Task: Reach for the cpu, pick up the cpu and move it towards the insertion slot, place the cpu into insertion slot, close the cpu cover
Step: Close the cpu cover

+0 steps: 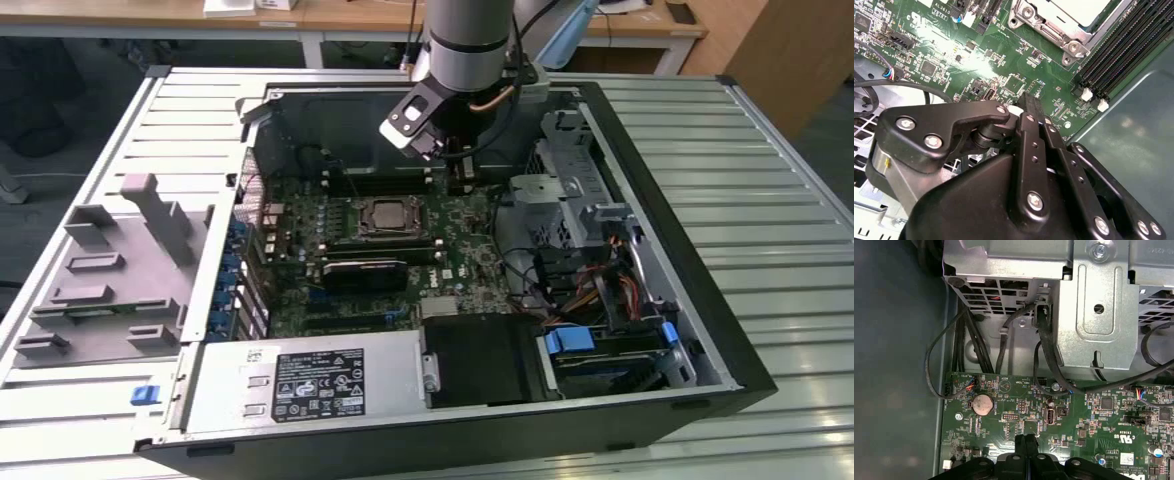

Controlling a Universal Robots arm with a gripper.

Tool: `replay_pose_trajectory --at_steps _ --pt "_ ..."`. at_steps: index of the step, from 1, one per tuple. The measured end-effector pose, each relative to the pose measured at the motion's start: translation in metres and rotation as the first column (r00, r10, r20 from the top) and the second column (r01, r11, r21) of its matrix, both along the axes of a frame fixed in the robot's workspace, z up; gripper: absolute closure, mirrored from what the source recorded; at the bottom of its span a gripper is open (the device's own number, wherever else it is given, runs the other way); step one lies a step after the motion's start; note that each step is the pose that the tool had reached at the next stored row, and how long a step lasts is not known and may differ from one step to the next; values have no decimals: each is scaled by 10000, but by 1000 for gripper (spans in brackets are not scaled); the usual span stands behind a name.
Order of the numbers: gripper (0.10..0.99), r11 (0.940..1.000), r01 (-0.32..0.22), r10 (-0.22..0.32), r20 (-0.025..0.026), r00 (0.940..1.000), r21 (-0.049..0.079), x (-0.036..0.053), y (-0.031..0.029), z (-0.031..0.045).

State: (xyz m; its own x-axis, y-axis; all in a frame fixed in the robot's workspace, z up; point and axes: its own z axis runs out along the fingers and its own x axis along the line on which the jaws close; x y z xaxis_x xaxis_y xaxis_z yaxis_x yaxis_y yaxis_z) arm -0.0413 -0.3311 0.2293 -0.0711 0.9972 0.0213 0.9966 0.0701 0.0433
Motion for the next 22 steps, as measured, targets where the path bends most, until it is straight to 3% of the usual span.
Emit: replay_pose_trajectory --at_steps 5,12,22 --pt "976 10000 7 -7 -4 10000 -7 -2 -1 2" --pt "976 10000 46 -46 -54 10000 -51 -14 -6 19" --pt "976 10000 37 -37 -40 10000 -30 -10 -1 11"
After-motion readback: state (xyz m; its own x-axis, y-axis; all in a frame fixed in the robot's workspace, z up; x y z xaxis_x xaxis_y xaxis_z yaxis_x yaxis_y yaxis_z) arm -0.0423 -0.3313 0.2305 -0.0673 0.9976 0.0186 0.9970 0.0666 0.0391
